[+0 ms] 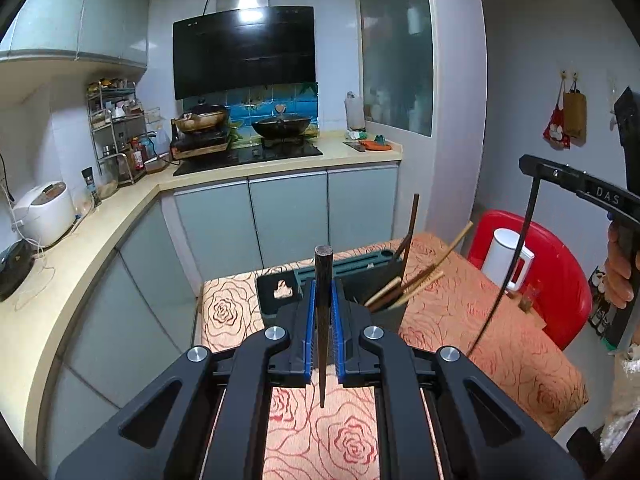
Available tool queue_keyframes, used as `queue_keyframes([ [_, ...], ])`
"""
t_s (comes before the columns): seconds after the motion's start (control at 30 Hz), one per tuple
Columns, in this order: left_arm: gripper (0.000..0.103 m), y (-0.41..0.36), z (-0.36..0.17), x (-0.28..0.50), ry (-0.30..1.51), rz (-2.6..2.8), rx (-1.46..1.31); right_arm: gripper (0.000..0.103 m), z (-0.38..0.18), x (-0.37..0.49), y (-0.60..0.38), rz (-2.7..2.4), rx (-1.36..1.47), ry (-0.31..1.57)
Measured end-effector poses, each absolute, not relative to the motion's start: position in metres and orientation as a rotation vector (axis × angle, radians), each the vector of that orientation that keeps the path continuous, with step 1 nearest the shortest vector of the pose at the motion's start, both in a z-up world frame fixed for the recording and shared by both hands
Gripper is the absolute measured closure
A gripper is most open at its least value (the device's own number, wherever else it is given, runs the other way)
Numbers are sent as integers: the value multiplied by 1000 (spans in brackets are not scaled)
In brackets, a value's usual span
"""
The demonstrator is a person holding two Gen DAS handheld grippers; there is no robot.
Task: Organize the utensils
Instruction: 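Lift both dark chopsticks and carry them over the green holder with both tools, then lower the held chopsticks into the holder with both tools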
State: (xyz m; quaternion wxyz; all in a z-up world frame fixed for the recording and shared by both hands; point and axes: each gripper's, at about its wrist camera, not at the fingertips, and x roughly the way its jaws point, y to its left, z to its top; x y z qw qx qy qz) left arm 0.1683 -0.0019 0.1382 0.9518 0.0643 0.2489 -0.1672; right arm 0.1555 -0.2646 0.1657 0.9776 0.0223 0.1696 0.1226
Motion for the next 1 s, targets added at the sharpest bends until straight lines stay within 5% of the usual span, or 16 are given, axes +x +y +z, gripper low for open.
queue_keyframes([
  [1.0,96,-28,158,273,484,-341,98,95,176,254,-248,241,56,342],
])
